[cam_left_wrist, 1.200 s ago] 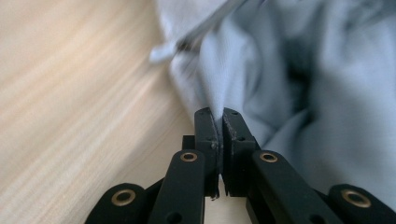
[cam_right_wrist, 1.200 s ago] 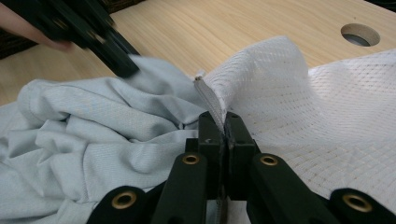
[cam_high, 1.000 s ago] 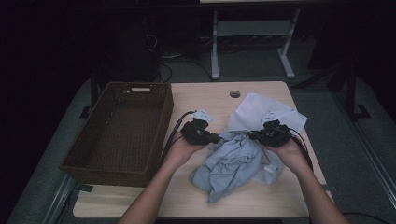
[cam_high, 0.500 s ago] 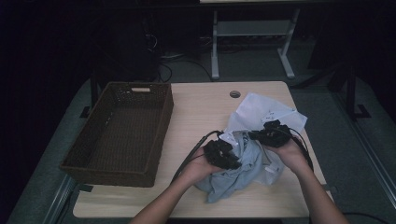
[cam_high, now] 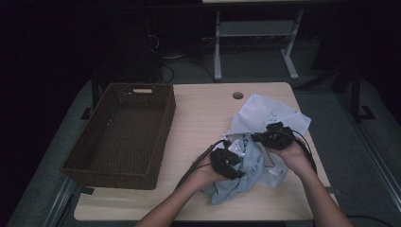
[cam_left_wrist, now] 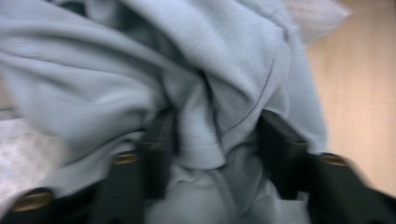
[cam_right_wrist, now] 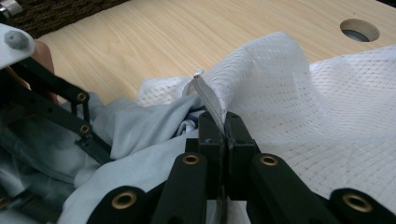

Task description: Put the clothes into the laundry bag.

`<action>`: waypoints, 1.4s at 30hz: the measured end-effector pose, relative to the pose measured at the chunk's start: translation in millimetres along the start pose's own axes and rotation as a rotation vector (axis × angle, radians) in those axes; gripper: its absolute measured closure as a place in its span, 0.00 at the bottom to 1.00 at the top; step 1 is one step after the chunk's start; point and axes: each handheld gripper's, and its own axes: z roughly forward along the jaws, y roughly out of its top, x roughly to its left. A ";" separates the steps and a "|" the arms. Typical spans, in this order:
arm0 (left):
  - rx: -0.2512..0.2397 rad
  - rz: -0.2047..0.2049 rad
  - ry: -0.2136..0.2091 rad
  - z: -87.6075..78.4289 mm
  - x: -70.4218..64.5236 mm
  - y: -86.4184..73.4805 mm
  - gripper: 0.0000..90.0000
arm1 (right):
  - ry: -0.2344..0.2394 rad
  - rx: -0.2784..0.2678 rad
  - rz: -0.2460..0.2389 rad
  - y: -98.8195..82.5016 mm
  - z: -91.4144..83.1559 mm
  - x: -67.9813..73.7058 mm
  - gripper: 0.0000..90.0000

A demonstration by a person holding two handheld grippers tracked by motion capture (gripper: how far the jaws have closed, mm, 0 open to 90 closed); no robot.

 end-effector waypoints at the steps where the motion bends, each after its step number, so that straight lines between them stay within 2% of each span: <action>1: -0.003 -0.014 -0.006 0.1 1.4 -0.3 0.75 | 0.000 0.001 -0.002 0.1 0.2 0.1 0.97; 3: -0.012 -0.040 -0.021 -0.6 4.2 -0.6 0.83 | 0.002 0.001 0.001 0.3 0.4 0.7 0.97; 6: -0.047 -0.078 -0.026 -6.1 6.8 -0.3 0.87 | 0.002 0.000 0.003 0.3 -0.6 0.5 0.97; 11: -0.146 -0.124 0.018 -27.7 14.3 9.8 0.88 | 0.009 -0.018 0.004 2.6 -6.4 2.4 0.97; 14: -0.193 -0.147 0.057 -40.3 21.4 17.1 0.88 | 0.025 -0.039 -0.007 7.6 -12.3 7.5 0.97; 16: -0.224 -0.178 0.075 -44.9 26.3 20.4 0.88 | 0.025 -0.049 -0.017 10.8 -15.6 12.5 0.97; 19: -0.222 -0.219 0.098 -39.4 32.3 20.6 0.88 | 0.038 -0.067 -0.027 15.1 -20.0 18.1 0.97; 21: -0.216 -0.238 0.106 -29.5 34.5 18.7 0.88 | 0.074 -0.077 -0.025 17.2 -22.2 21.7 0.97; 24: -0.196 -0.256 0.119 -13.6 36.7 16.3 0.87 | 0.082 -0.060 -0.053 17.3 -21.8 30.3 0.97; 26: -0.198 -0.260 0.104 -6.0 37.9 13.4 0.86 | 0.092 -0.041 -0.062 12.9 -19.1 36.0 0.97; 30: -0.212 -0.261 0.076 -7.2 38.4 8.6 0.78 | 0.078 0.006 -0.077 0.0 -11.6 40.3 0.97; 34: -0.192 -0.231 0.066 -27.0 35.0 2.4 0.59 | 0.060 0.002 -0.069 -4.6 -9.9 34.7 0.97; 35: -0.192 -0.231 0.066 -27.0 35.0 2.4 0.54 | 0.060 0.002 -0.069 -4.6 -9.9 34.7 0.97; 36: -0.188 -0.218 0.065 -38.6 32.8 -4.9 0.50 | 0.047 0.000 -0.073 -7.3 -11.4 33.1 0.97; 39: -0.178 -0.204 0.088 -51.0 29.5 -16.1 0.39 | 0.036 -0.010 -0.068 -13.8 -14.2 28.8 0.97; 41: -0.173 -0.200 0.100 -53.0 29.1 -19.8 0.33 | 0.037 -0.012 -0.063 -15.3 -14.5 28.1 0.97; 42: -0.148 -0.215 0.102 -52.0 28.9 -26.8 0.29 | 0.036 -0.008 -0.061 -17.0 -13.2 27.2 0.97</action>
